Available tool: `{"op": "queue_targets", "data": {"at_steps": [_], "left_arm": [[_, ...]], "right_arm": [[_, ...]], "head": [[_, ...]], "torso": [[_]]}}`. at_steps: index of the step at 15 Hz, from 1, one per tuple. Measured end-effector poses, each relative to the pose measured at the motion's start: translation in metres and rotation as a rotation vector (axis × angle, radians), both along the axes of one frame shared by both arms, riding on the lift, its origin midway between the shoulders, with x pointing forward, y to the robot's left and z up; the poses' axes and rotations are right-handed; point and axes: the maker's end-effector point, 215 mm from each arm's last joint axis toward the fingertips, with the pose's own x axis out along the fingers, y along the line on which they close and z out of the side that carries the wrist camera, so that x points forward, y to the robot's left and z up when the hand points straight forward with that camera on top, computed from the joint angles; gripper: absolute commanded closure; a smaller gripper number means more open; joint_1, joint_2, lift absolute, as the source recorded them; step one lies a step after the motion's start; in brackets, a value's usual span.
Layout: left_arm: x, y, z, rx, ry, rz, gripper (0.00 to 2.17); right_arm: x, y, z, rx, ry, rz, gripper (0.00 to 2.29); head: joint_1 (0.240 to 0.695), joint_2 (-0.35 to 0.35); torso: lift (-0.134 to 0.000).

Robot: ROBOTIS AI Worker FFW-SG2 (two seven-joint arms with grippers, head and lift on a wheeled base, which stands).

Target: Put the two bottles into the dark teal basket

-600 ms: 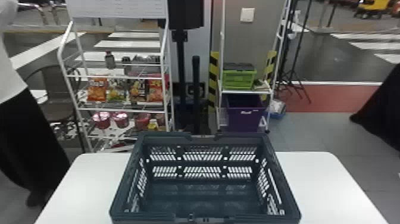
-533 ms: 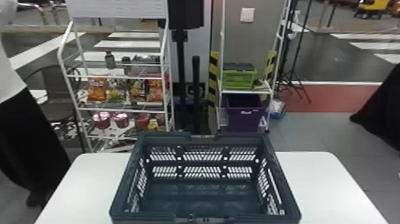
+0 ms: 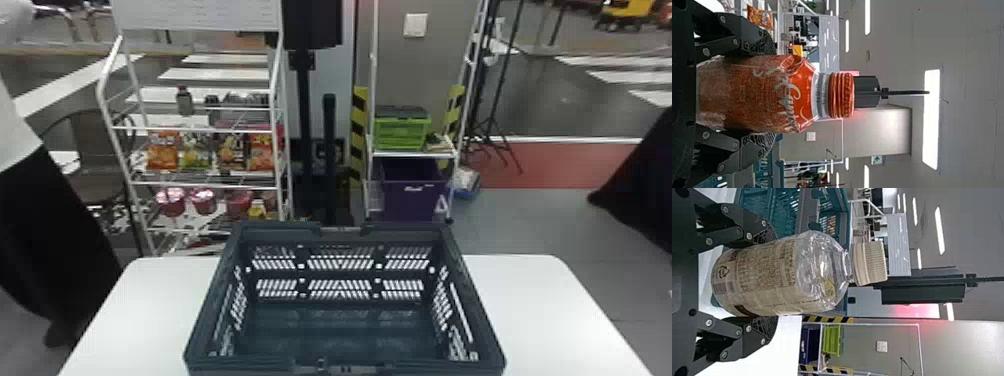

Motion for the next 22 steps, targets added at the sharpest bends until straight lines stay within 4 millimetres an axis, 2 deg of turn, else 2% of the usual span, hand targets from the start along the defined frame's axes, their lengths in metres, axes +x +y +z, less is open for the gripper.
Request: {"op": "queue_targets", "data": {"at_steps": [3,6,10,13,16,17,20,22], "left_arm": [[0.002,0.001,-0.001,-0.002,0.000,0.003,1.99],[0.003,0.001,-0.002,-0.002,0.001,0.002,1.99],[0.005,0.002,-0.008,0.002,0.008,-0.001,2.00],[0.005,0.002,-0.013,0.004,0.017,-0.003,1.99],[0.005,0.003,-0.019,0.011,0.027,-0.013,1.99],[0.006,0.004,-0.021,0.012,0.029,-0.015,2.00],[0.014,0.007,-0.027,0.011,0.040,-0.019,1.99],[0.018,0.009,-0.031,0.012,0.044,-0.025,1.99]], "right_arm": [[0.003,0.000,0.006,0.000,-0.010,0.001,2.04],[0.018,0.007,0.035,0.009,-0.056,0.010,2.04],[0.070,0.016,0.053,0.025,-0.012,-0.001,2.04],[0.109,0.036,0.061,0.004,0.043,0.021,2.04],[0.143,0.049,0.084,-0.038,-0.001,0.038,2.04],[0.154,0.052,0.086,-0.055,-0.007,0.041,2.04],[0.195,0.053,0.076,-0.091,0.042,0.020,2.04],[0.225,0.047,0.059,-0.109,0.119,-0.046,2.04]], "head": [[0.499,0.000],[0.499,0.000],[0.499,0.000],[0.499,0.000],[0.499,0.000],[0.499,0.000],[0.499,0.000],[0.499,0.000]], "torso": [[0.000],[0.000],[0.000],[0.000],[0.000],[0.000],[0.000],[0.000]]}}
